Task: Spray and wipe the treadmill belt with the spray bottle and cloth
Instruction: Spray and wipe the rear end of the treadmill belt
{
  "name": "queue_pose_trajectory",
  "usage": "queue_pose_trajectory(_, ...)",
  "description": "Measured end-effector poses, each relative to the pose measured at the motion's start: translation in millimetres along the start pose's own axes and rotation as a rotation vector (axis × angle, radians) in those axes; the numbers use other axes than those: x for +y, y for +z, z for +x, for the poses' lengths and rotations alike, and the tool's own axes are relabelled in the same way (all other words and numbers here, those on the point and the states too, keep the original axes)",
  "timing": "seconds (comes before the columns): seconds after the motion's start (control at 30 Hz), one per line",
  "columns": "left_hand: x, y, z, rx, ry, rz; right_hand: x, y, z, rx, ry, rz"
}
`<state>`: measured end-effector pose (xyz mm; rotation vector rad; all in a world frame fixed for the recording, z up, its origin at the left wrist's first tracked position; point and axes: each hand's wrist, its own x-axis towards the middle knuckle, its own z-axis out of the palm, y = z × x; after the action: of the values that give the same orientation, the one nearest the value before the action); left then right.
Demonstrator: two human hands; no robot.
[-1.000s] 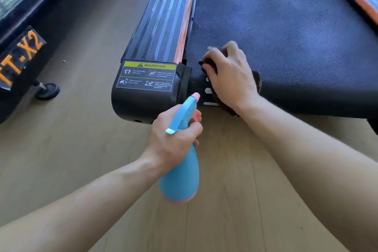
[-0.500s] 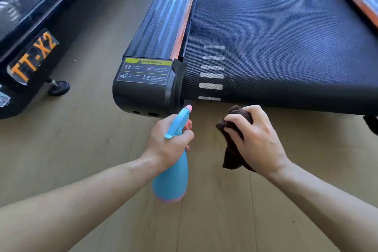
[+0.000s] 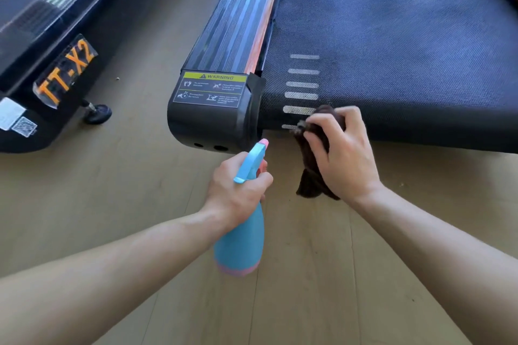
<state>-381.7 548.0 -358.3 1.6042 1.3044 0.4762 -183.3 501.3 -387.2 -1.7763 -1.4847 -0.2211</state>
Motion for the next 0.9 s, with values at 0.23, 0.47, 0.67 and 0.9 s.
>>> queue_pose_trajectory(0.23,-8.1,-12.9,-0.5,-0.015,0.074,0.002,-29.4,69.9,64.8,0.138,-0.199,-0.164)
queue_pose_trajectory(0.47,-18.3,-22.5,5.5,-0.063,0.071,-0.034,39.5,41.2,34.0,0.008,-0.724,-0.475)
queue_pose_trajectory(0.67,-25.9,-26.9,12.5,-0.069,0.079,-0.059,42.0,41.3,32.6,0.049,-0.678,-0.525)
queue_pose_trajectory(0.9,-28.3,-17.4,13.8,-0.113,0.09,-0.018,19.2,65.4,39.0,0.103,-0.617,-0.363)
